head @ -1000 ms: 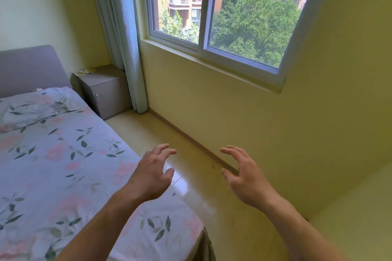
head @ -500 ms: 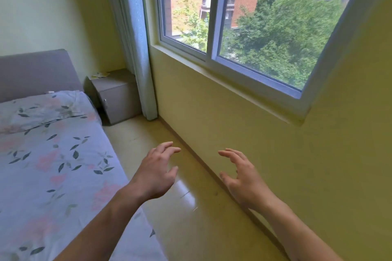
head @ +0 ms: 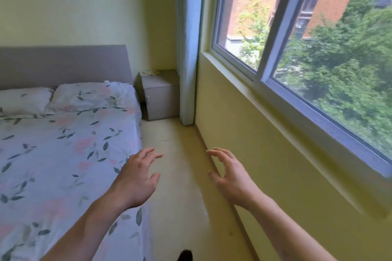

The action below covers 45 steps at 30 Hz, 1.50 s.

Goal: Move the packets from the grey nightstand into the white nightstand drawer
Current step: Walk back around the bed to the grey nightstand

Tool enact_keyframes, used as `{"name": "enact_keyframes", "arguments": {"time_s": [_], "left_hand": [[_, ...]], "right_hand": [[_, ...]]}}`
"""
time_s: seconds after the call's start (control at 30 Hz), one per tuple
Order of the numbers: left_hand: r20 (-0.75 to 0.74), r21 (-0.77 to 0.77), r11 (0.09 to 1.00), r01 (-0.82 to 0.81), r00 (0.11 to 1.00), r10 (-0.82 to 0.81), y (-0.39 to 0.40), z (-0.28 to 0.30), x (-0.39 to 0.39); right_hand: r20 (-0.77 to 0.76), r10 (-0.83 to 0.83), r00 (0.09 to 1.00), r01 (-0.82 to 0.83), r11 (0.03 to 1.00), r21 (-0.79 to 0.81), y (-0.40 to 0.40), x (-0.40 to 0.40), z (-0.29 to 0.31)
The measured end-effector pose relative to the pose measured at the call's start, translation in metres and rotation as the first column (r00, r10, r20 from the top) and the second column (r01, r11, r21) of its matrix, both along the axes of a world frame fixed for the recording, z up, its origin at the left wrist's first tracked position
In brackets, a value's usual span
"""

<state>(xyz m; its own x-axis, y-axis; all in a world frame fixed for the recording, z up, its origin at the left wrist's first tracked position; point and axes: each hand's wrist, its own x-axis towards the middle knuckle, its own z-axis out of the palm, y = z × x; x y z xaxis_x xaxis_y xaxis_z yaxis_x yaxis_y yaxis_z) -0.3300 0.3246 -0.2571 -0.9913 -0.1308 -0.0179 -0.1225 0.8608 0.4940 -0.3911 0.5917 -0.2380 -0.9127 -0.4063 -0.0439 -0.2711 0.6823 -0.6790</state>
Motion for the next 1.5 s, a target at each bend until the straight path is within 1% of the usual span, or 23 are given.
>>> {"name": "enact_keyframes", "arguments": {"time_s": [0.17,0.33,0.47,0.63,0.73,0.9,1.0,1.07,1.13,1.27,1.43,1.5], "left_hand": [[-0.026,0.020,0.997,-0.072,0.997,0.073,-0.039,-0.004,-0.091],[-0.014,0.021,0.994,-0.107,0.994,0.108,-0.093,-0.001,-0.200],[-0.020,-0.010,0.995,-0.095,0.995,0.094,-0.140,0.008,-0.285],[-0.042,-0.010,0.997,-0.081,0.996,0.080,-0.173,0.023,-0.377],[-0.037,-0.022,0.997,-0.075,0.997,0.074,-0.189,0.022,-0.425],[-0.039,-0.026,0.994,-0.101,0.994,0.100,-0.225,0.014,-0.532],[-0.044,-0.028,0.989,-0.146,0.988,0.145,-0.250,0.013,-0.599],[-0.021,-0.029,0.983,-0.180,0.983,0.180,-0.266,0.015,-0.638],[-0.013,-0.028,0.976,-0.216,0.976,0.216,-0.282,0.017,-0.672],[-0.002,-0.020,0.950,-0.310,0.951,0.310,-0.321,0.011,-0.720],[0.050,-0.003,0.914,-0.405,0.913,0.404,-0.379,-0.005,-0.770],[0.046,-0.005,0.907,-0.420,0.906,0.420,-0.406,-0.011,-0.798]], "right_hand": [[-0.040,0.077,0.996,-0.076,0.997,0.023,-0.038,-0.105,0.000],[-0.040,0.081,0.996,-0.081,0.997,0.019,-0.096,-0.226,0.000],[-0.068,0.097,0.993,-0.097,0.995,0.006,-0.143,-0.309,0.005],[-0.072,0.114,0.991,-0.115,0.993,-0.018,-0.180,-0.400,0.008],[-0.072,0.125,0.990,-0.127,0.992,-0.026,-0.200,-0.452,0.004],[-0.078,0.168,0.983,-0.172,0.984,-0.045,-0.247,-0.566,-0.015],[-0.053,0.188,0.981,-0.192,0.977,-0.094,-0.276,-0.639,-0.022],[-0.029,0.199,0.980,-0.201,0.972,-0.120,-0.293,-0.685,-0.024],[-0.019,0.226,0.974,-0.226,0.966,-0.123,-0.312,-0.730,-0.025],[-0.014,0.301,0.954,-0.301,0.949,-0.092,-0.361,-0.810,-0.024],[0.021,0.400,0.916,-0.396,0.913,-0.096,-0.431,-0.886,-0.029],[0.021,0.416,0.909,-0.413,0.906,-0.088,-0.460,-0.916,-0.036]]}}
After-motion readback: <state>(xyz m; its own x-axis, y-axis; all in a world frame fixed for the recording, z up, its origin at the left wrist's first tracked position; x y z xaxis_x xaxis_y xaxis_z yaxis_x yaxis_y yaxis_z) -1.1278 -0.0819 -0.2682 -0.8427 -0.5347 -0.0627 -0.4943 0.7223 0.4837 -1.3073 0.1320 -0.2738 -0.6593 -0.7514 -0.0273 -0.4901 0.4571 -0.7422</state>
